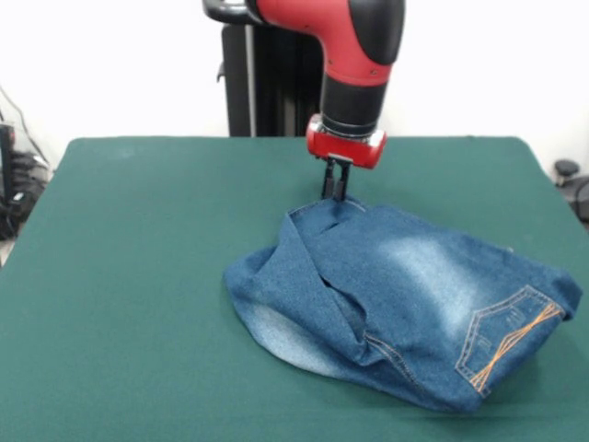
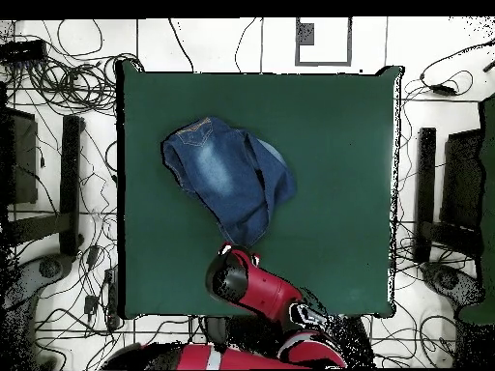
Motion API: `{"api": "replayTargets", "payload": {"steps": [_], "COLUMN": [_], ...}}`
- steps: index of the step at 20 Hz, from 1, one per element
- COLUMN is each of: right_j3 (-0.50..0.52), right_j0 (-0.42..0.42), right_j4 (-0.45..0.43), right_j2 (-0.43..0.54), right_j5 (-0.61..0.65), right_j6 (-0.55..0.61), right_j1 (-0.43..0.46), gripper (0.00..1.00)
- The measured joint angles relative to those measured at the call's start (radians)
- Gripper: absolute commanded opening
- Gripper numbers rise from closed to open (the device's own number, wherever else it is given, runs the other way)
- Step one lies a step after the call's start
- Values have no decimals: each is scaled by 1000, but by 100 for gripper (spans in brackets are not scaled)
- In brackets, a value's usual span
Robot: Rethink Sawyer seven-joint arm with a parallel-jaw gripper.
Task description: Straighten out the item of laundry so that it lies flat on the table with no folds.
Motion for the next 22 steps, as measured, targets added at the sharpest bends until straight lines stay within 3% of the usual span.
{"api": "replayTargets", "payload": {"steps": [22], "right_j3": [13], "right_j0": [0], "right_j4": [0], "right_j2": [-5], "right_j5": [6], "right_j6": [0], "right_j1": [-33], "gripper": [0]}}
